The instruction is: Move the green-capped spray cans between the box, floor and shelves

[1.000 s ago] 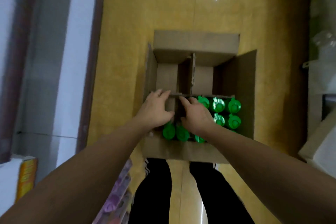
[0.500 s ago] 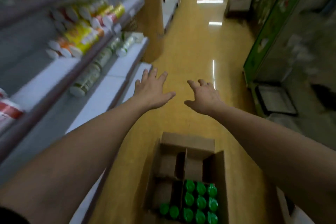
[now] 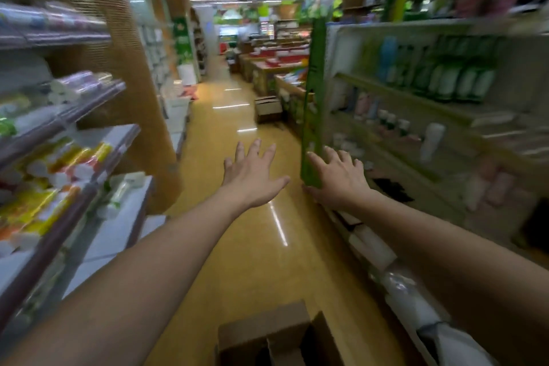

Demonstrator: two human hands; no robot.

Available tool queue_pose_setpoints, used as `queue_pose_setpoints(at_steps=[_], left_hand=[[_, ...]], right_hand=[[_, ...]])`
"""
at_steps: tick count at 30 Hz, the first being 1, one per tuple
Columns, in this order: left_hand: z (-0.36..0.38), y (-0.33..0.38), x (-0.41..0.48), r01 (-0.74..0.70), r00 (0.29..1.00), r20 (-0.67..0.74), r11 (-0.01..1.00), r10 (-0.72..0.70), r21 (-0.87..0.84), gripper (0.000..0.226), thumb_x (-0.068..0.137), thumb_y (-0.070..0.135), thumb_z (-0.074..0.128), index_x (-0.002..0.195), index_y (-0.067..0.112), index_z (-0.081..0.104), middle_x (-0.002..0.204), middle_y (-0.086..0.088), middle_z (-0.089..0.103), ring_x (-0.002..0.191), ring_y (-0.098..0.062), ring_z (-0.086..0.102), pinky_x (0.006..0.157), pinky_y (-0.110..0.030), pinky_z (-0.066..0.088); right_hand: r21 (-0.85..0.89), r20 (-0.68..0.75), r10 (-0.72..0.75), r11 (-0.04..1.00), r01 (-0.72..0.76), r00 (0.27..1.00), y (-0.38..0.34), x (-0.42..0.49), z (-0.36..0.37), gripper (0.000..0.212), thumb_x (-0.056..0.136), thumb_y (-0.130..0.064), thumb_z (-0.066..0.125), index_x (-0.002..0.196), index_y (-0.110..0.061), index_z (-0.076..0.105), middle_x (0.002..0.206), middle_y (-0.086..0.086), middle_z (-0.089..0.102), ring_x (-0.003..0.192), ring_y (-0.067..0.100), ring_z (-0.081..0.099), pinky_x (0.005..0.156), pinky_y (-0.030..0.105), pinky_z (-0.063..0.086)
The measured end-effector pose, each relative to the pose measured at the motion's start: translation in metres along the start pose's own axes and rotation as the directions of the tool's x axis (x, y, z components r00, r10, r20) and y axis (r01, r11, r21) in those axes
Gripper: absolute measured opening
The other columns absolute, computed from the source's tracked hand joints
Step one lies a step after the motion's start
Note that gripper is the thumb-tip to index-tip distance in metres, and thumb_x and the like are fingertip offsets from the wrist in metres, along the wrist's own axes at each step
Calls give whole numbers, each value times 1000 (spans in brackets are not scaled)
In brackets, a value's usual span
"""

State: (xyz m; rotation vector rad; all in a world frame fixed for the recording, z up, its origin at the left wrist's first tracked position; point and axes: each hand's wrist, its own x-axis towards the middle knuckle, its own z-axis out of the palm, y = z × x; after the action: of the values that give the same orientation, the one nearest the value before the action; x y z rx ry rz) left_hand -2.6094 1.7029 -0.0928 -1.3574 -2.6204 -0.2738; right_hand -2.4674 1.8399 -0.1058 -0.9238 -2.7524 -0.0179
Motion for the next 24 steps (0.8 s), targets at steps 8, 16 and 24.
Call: queue_pose_setpoints(at_steps=[8,16,24], left_hand=[[39,154,-12,-360,917,102,911,385,-199,86,89,77,43,159,36,15,169,-1,5,154,-37,1,121,-59,16],[25,330,-99,-652,719,67,706,691,-278,84,89,78,41,158,38,17,168,-2,9,154,-36,5,119,-60,18],[-8,504,-242,-831,493,-51,453,869,-324,84,88,76,43,158,37,18,169,-2,5,155,-32,0,121,-59,15]], right_hand=[[-100,50,427,902,-421,903,106,-140,-8,86,89,-59,61,158,-36,15,165,12,16,149,39,17,117,63,21],[-134,-39,736,666,-734,676,195,-323,-64,88,88,-65,59,158,-36,15,166,10,14,149,40,17,117,64,17],[-143,-144,873,447,-883,466,265,-517,-126,87,86,-65,59,157,-37,18,167,9,13,150,38,14,117,64,15]])
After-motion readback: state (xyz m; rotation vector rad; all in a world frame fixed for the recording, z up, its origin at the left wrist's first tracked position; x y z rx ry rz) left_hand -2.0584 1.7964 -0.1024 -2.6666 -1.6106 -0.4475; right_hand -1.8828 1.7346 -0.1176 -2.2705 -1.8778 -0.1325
